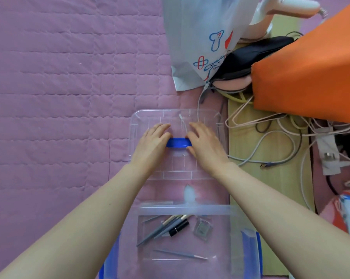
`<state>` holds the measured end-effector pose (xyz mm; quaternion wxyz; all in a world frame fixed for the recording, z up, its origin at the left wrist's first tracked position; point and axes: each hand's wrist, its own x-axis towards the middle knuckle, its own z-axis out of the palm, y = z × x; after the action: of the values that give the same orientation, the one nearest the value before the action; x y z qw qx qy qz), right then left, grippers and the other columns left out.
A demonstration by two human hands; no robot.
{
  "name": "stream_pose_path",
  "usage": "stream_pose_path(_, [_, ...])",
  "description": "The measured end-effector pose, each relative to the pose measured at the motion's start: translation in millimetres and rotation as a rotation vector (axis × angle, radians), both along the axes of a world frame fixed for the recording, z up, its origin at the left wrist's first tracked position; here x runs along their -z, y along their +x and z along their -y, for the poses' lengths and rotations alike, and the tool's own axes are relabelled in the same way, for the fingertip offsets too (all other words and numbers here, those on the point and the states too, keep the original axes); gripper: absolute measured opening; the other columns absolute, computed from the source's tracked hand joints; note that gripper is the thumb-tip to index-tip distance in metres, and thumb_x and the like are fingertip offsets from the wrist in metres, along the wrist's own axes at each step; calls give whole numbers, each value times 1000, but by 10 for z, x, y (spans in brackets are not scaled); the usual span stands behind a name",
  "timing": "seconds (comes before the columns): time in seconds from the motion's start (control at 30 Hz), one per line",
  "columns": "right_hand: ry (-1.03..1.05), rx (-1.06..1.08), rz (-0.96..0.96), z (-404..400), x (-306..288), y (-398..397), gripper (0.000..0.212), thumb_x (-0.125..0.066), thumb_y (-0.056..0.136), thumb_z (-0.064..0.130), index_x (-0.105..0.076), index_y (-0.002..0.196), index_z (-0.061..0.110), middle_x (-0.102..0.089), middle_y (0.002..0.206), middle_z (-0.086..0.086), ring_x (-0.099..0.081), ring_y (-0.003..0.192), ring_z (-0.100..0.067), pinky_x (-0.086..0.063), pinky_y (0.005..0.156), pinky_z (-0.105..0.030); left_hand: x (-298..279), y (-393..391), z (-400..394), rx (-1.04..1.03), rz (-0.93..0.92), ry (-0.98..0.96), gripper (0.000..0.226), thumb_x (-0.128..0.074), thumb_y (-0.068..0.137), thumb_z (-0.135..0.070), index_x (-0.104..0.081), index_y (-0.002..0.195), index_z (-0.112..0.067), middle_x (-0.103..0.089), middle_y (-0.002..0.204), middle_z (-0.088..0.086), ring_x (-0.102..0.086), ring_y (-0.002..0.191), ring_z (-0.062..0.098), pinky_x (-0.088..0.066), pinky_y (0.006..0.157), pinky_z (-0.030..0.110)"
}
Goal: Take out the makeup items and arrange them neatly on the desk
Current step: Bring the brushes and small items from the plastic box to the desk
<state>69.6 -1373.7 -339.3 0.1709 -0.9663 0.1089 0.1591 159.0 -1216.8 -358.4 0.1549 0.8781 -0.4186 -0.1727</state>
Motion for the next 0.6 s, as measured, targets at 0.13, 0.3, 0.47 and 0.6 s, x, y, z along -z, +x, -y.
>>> stream_pose_path(0.13, [0,-5,1,13,-3,-44,35,-68,82,14,-59,115,5,-42,144,-19,-36,135,-38,-34,106,-53,14,-3,-12,8,-8,19,38,-70,70,8,-65,106,-2,-53,135,18,-47,127,38,-44,98,49])
stream_pose_path(0.3, [-38,46,-31,-11,-175,-66,57,-48,97,27,-28,147,11,-21,157,-7,-12,147,-25,-14,117,-47,-210,-37,10,-48,-48,20,43,-61,84,-2,-56,127,-4,-46,143,12,-36,137,30,-33,110,41])
stream_pose_path(0.47, [-4,115,96,-122,-570,-190,54,-50,96,24,-34,144,4,-32,152,-11,-20,145,-29,-19,118,-46,-614,-155,-51,-71,-5,-52,39,-59,90,-7,-56,129,-5,-55,133,10,-44,130,28,-37,104,36])
stream_pose_path(0.6, [-25,98,248,-276,-854,-449,48,-61,88,15,-50,133,0,-49,140,-15,-37,137,-34,-34,110,-51,-929,-364,-187,-71,72,-151,34,-64,86,-5,-61,120,-4,-66,115,10,-56,115,28,-50,87,38])
